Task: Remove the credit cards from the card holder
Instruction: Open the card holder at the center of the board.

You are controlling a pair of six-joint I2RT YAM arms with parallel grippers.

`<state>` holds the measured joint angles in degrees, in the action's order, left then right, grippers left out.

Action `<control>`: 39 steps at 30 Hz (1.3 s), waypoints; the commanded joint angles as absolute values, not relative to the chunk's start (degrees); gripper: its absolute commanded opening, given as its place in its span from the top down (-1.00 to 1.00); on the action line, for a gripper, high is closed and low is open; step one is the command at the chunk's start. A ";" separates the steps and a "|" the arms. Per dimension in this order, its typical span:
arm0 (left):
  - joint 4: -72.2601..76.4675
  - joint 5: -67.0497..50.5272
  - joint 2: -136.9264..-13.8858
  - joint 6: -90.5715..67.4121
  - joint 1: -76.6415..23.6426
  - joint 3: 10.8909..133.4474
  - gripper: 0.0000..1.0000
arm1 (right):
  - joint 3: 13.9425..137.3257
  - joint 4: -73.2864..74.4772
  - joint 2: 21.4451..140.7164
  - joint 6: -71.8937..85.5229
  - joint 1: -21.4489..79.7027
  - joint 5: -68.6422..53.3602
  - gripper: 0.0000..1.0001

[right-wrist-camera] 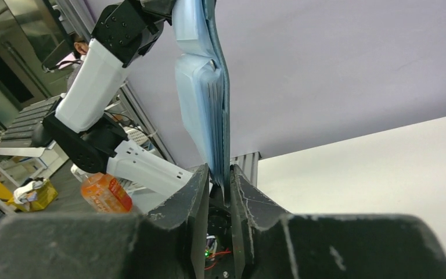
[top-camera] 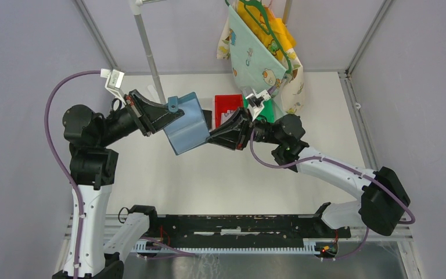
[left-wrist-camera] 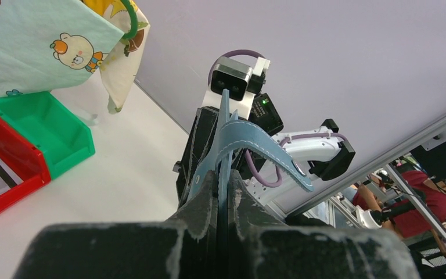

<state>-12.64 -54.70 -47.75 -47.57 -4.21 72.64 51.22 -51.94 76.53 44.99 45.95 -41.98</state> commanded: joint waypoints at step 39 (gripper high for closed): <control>-8.19 -59.87 -48.26 -52.58 -3.94 72.87 0.80 | 63.84 -70.49 84.97 53.23 49.47 -35.48 0.99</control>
